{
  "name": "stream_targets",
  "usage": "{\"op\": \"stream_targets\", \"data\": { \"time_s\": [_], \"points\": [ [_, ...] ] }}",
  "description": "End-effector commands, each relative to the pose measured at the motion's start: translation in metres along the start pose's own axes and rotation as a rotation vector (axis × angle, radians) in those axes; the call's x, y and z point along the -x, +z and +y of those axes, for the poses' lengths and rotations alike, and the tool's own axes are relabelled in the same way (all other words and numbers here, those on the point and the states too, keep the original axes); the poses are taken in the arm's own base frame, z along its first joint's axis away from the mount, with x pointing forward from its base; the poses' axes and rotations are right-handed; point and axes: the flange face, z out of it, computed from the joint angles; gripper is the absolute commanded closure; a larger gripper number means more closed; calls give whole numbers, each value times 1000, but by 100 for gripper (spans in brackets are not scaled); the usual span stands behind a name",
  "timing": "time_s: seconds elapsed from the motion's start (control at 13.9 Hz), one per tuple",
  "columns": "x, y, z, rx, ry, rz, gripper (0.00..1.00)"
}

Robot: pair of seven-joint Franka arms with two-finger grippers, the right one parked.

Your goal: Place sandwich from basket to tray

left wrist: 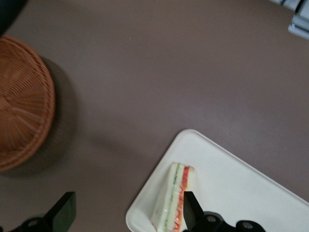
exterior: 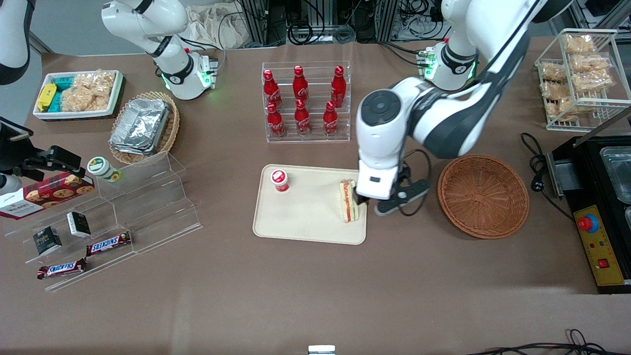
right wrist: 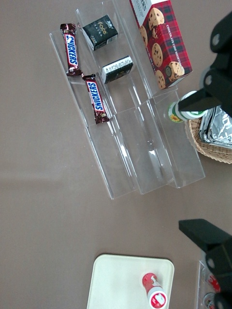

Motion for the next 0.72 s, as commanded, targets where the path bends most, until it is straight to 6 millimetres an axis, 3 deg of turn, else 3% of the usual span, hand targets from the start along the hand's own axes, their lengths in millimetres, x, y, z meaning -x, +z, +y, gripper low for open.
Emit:
{"op": "stream_targets", "data": {
  "time_s": [0.0, 0.14, 0.29, 0.65],
  "points": [
    [-22, -16, -40, -34, 34, -42, 0],
    [-48, -19, -67, -47, 60, -71, 0],
    [-58, -31, -86, -54, 154, -111, 0],
    [-125, -61, -187, -11, 251, -188, 0]
  ]
}}
